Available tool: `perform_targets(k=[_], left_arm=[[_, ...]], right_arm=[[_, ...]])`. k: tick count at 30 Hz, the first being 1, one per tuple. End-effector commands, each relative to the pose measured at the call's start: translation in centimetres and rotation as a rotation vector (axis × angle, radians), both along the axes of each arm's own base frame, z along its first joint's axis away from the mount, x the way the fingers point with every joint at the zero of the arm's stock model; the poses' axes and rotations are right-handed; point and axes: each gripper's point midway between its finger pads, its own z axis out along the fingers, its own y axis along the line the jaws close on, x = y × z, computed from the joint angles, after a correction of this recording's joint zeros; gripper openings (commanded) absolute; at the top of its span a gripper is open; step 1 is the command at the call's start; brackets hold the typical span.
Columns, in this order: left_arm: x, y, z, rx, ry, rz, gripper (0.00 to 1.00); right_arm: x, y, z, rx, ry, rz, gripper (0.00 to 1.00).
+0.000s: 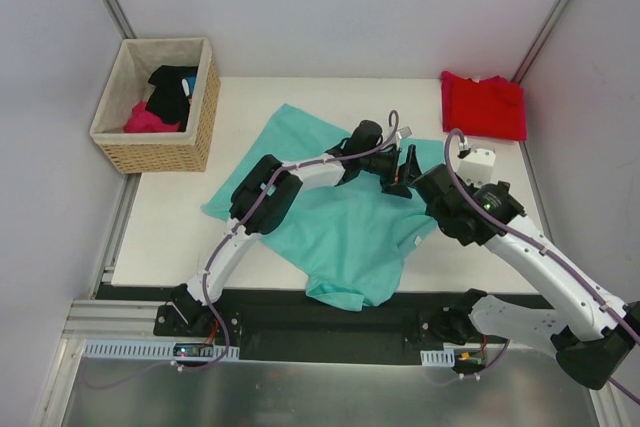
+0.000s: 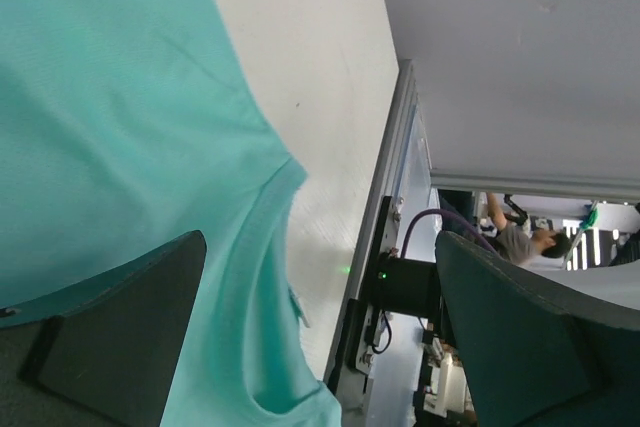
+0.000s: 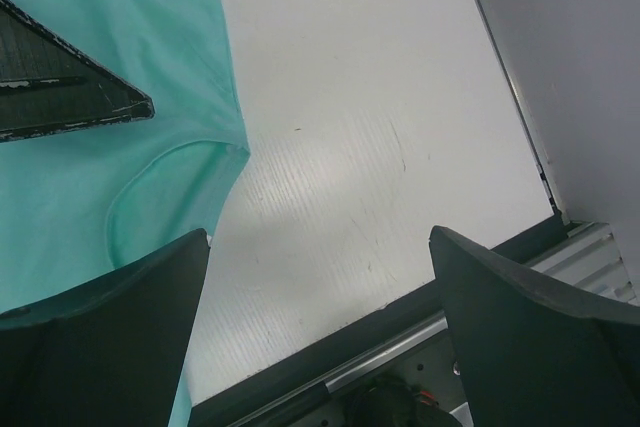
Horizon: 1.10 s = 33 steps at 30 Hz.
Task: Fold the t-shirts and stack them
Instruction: Flatten out the tshirt
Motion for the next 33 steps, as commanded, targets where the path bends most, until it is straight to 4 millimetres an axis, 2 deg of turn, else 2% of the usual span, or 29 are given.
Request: perform_targets(k=[1,6,8,9,10,11,12,13,16,17,21,23,26,28,29,30,31,32,33], left_arm=[[0.5,-0.9,3.0,-0.101,-0.024,-0.036,0.99],[2.5,-0.6,0.3,-0.06,-0.001,0.021,0.99],[4.2,0.0,-1.0,-0.043,0.011,0.052,0.99],[5.3,-0.1,-0.6,-0.042,0.005,0.071,0.99],[6.2,0.1,-1.8,-0.026,0.016,0.086,0.99],[7.8,0.8,-2.2,-0.016,0.018,0.113,0.99],[9.2,0.6,-0.6,-0.027,-0.003,0.126,0.99],[10.4,0.9,-2.4,0.0,0.016,0.151,0.99],[14.9,2.4,-2.7,-0.001,0.037,0.247,0.99],[16.8,3.8,-2.8,0.001,0.07,0.302,0.99],[20.0,7.5,-5.3,0.05,0.135,0.413,0.99],[20.8,8.8,-6.0,0.076,0.158,0.454,0.99],[22.7,11.2,-5.9,0.122,0.13,0.533,0.99],[24.9,13.0,-4.6,0.093,0.124,0.581,0.99],[26.2,13.4,-2.2,0.044,0.09,0.591,0.99],[27.0,14.1,-3.1,0.04,0.112,0.608,0.99],[28.4,15.5,-2.7,0.022,0.124,0.644,0.99],[29.3,16.1,-1.8,-0.002,0.102,0.664,0.99],[30.0,16.9,-1.8,-0.003,0.102,0.692,0.99]], right_arm=[[-0.1,-0.5,-0.6,-0.024,0.029,0.019,0.97],[-0.3,0.1,-1.7,0.009,0.054,0.034,0.97],[-0.6,0.3,-2.2,0.026,0.069,0.042,0.97],[-0.7,0.4,-2.4,0.032,0.07,0.042,0.97],[-0.8,0.3,-2.8,0.029,0.08,0.044,0.97],[-0.9,0.4,-2.8,0.036,0.082,0.047,0.97],[-1.0,0.4,-2.9,0.038,0.083,0.048,0.97],[-1.0,0.4,-3.1,0.035,0.091,0.049,0.97],[-1.1,0.3,-3.1,0.033,0.093,0.049,0.97],[-1.1,0.3,-3.1,0.032,0.094,0.048,0.97],[-0.9,0.3,-3.0,0.024,0.094,0.053,0.97],[-0.8,0.6,-3.1,0.022,0.102,0.06,0.97],[-0.4,1.2,-3.9,0.025,0.12,0.075,0.97],[-0.3,1.6,-4.3,0.025,0.139,0.083,0.97],[-0.3,1.9,-4.5,0.038,0.143,0.088,0.97],[-0.3,2.0,-4.6,0.043,0.147,0.089,0.97],[-0.3,2.1,-4.6,0.05,0.149,0.092,0.97],[-0.3,2.1,-4.8,0.051,0.154,0.094,0.97],[-0.4,2.2,-4.8,0.053,0.152,0.097,0.97]])
